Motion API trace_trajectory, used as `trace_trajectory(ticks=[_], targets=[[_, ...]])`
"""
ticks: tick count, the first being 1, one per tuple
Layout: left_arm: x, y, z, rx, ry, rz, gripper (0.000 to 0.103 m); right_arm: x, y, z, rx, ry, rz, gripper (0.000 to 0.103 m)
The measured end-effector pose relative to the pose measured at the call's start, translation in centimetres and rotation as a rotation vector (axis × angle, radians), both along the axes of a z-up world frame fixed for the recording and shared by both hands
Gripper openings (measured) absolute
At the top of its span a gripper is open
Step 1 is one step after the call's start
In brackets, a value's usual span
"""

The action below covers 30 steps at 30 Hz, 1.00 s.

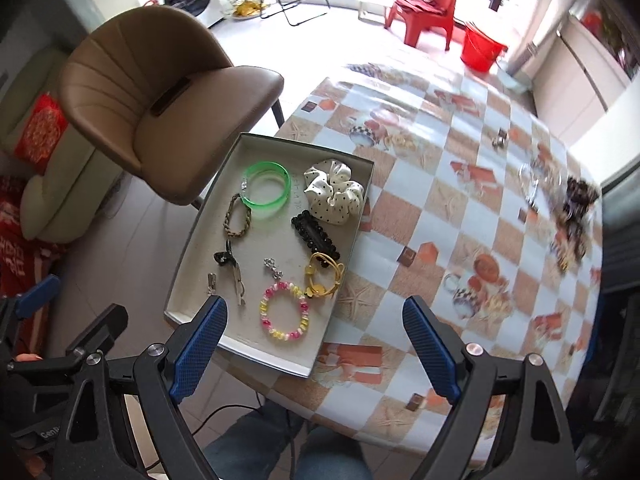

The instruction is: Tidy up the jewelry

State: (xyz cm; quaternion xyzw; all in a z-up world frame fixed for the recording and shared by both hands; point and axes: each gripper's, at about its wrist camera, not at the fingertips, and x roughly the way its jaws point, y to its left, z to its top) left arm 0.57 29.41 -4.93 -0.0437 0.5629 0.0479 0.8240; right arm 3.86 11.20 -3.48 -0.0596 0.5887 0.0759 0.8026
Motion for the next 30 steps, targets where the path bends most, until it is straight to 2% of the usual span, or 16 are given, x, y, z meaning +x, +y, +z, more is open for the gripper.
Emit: trace_trajectory(ticks=[9,30], targets=[[-2.4,-2.5,1.9,0.02,-0.005,0.038,0.103,-1.2,-1.2,2.3,-0.002,-0.032,0.072,0.091],[-3.0,-4.1,3.0,0.04,-0.017,0.06,0.103,-1.9,-3.1,3.6,0.007,-0.053,0.075,0.091]])
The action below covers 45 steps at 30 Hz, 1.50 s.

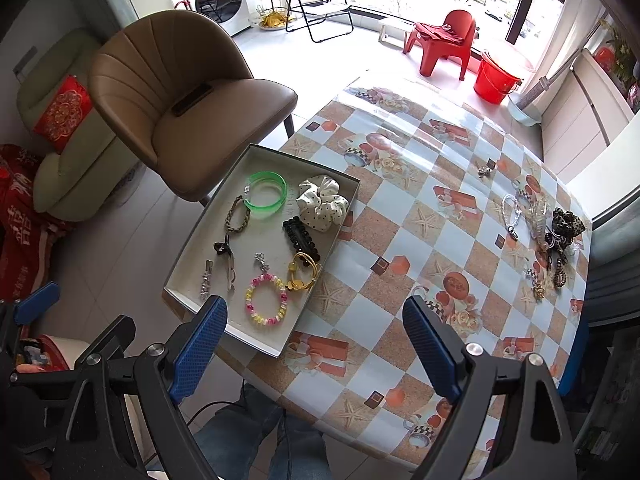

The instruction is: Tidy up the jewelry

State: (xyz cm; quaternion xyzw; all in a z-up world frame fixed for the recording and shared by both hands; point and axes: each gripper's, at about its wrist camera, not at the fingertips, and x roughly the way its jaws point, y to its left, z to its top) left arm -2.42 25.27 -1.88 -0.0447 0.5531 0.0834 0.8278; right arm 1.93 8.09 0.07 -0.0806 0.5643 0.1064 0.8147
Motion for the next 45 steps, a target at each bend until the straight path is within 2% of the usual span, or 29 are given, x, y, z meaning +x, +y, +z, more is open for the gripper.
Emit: trace_trajectory(ticks=[45], targets=[[-0.65,-0.04,0.16,0.009,-0.005,0.007,0.103,-0.23,0.12,0.02,0.002,-0.002,-0.012,0.091]])
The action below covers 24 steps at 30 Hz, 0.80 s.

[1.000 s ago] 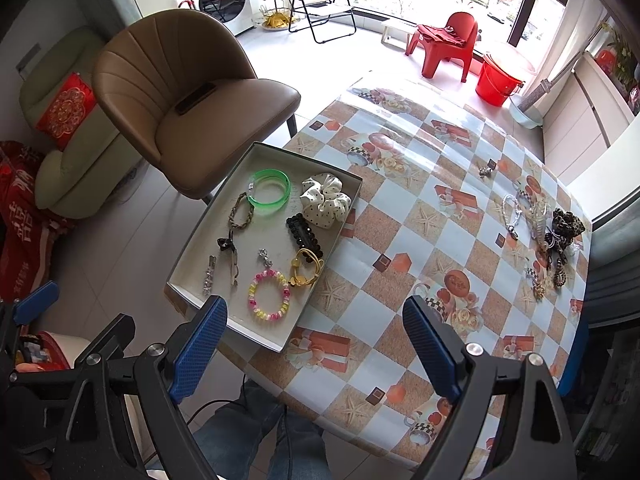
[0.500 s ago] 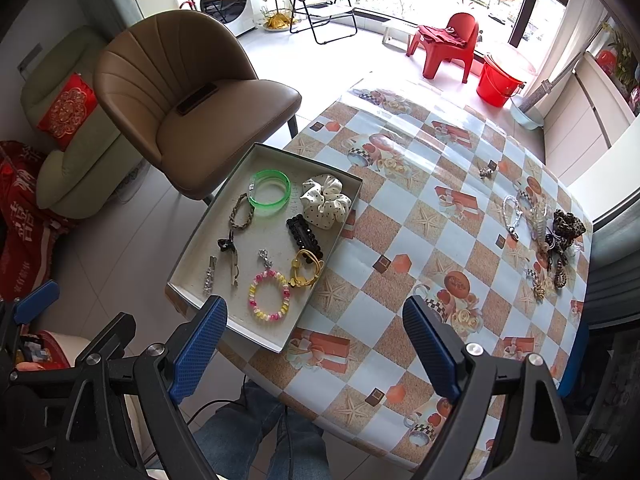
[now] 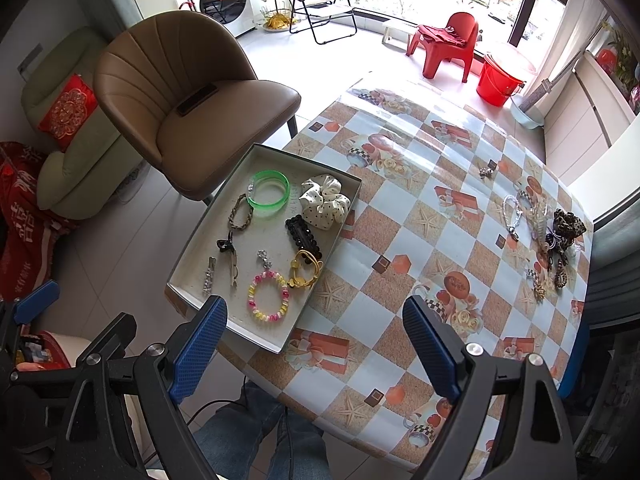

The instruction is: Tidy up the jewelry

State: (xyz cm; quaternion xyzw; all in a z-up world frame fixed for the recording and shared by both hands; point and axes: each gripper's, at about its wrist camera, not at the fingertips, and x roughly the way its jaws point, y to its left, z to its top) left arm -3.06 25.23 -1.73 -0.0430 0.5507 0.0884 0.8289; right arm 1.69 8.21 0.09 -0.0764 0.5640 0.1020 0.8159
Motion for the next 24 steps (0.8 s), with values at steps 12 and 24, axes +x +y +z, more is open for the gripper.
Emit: trace_trajectory(ticks=[12,24], targets=[[-0.02,-0.1,0.01,0.0,0.0,0.001,0.103,-0.03,-0.04,0.01,0.001,-0.001,0.001,0.091],[-0.04,-0.11,0.05,0.002,0.0,-0.001,0.103,-0.15,0.05,0.04,0.002,-0.002,-0.002,0.091]])
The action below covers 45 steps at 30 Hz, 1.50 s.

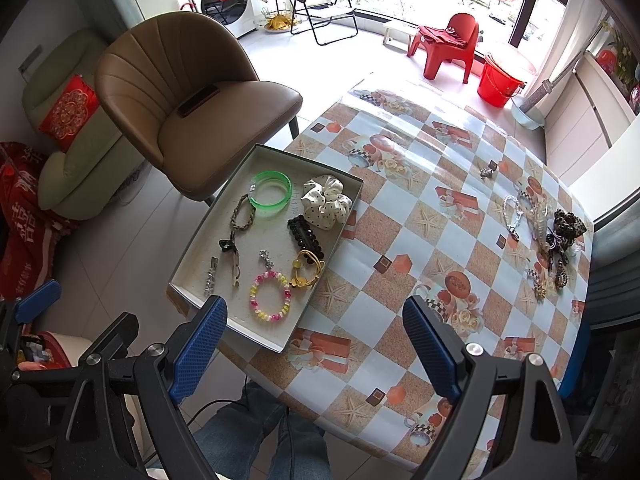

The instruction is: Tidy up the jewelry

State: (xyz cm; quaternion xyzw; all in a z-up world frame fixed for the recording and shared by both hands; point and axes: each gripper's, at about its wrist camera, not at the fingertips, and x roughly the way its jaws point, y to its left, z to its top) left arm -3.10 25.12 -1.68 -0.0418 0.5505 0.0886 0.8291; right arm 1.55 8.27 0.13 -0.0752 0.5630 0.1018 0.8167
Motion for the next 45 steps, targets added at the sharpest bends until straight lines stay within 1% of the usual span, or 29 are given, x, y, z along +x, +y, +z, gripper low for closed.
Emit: trace_trajectory(ticks=[27,45], targets=[[0.0,-0.1,0.1,0.004,0.0,0.0,0.103,-0.2,0.1,0.0,0.001,-0.002,-0.005,0.091],[0.2,1.6,-0.2,0.017,0.009,0.033,0.103,-0.2,0.6,0.0,0.004,0.008,0.004,0.091]])
